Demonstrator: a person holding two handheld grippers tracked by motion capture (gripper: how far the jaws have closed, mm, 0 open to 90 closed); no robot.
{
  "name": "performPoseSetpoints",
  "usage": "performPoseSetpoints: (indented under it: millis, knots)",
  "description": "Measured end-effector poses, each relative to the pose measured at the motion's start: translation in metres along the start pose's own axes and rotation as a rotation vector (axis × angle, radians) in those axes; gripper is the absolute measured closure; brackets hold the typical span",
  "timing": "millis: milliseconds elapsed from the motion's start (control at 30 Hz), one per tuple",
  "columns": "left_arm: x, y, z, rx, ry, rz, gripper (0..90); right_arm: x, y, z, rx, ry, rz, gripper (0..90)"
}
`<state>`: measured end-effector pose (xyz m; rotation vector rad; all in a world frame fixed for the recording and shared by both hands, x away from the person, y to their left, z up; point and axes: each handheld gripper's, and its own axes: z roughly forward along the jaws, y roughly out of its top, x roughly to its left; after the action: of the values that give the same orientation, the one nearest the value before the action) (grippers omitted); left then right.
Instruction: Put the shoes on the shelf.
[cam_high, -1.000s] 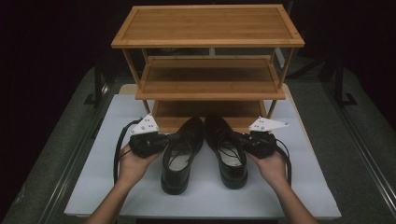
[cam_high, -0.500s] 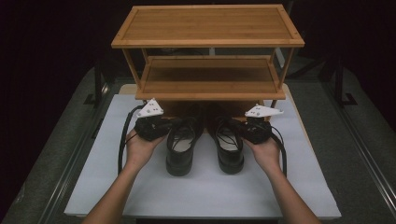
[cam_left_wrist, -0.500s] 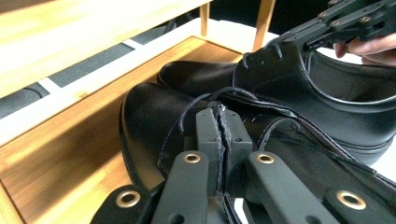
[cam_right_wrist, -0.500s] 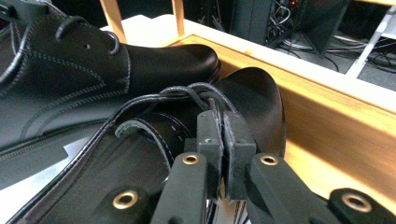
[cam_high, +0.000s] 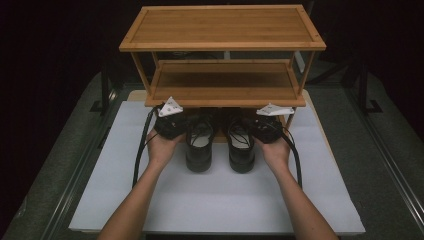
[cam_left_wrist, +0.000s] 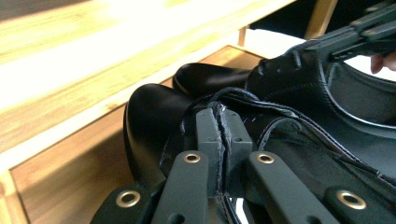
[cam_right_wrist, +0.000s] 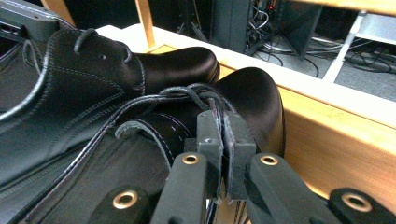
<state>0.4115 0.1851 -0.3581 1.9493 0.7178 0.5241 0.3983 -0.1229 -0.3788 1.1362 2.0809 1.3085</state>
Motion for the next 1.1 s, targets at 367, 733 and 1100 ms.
performPoseSetpoints:
  millis: [367, 733, 1100]
  knots:
    - [0.009, -0.005, 0.027, -0.002, 0.053, -0.012, 88.3, -0.003, -0.002, 0.022, -0.016, -0.055, 0.016, 86.9]
    - [0.003, -0.013, 0.034, 0.000, 0.032, -0.006, 88.0, -0.002, -0.007, 0.027, -0.021, -0.056, 0.021, 86.3]
    - [0.000, -0.015, 0.028, 0.024, 0.013, 0.006, 69.5, -0.003, -0.006, 0.021, -0.006, -0.035, 0.046, 67.1]
